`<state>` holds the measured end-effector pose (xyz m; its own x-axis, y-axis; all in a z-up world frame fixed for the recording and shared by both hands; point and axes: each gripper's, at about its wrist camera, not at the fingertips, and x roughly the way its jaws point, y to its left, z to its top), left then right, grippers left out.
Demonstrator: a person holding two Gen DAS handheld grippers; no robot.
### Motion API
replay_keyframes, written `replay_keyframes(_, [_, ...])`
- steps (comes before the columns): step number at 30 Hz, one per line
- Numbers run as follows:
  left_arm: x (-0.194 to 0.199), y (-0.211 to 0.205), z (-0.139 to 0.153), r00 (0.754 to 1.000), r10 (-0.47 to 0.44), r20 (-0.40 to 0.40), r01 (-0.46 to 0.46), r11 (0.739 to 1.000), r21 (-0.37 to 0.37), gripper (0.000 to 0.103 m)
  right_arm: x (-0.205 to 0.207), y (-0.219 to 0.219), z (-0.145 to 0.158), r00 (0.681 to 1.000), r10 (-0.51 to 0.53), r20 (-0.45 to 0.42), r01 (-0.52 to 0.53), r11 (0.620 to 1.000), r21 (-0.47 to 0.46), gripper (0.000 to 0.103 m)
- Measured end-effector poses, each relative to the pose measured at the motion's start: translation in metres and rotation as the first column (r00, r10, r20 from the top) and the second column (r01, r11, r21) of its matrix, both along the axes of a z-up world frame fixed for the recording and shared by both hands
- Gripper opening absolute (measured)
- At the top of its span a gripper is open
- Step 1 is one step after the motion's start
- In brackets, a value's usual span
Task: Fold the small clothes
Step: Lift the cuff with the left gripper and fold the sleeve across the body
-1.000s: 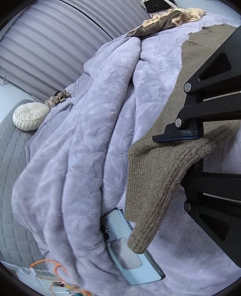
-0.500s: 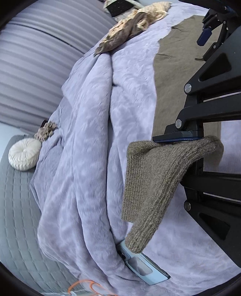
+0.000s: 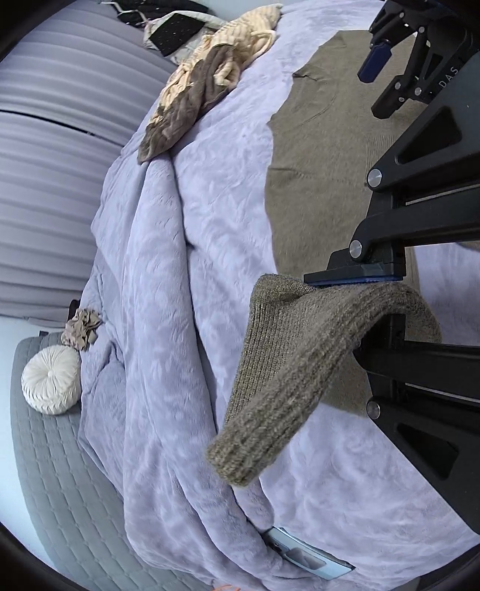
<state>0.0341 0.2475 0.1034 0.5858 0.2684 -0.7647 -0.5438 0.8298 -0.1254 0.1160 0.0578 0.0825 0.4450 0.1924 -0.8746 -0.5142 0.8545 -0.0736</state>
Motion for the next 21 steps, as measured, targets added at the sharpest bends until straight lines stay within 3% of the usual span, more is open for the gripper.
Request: replay_keyframes(21, [0.058, -0.140, 0.004, 0.981, -0.178, -0.071, 0.186, 0.976, 0.112, 0.009, 0.032, -0.103, 0.001, 0.997, -0.074, 0.037, 0.073, 0.997, 0.029, 0.060])
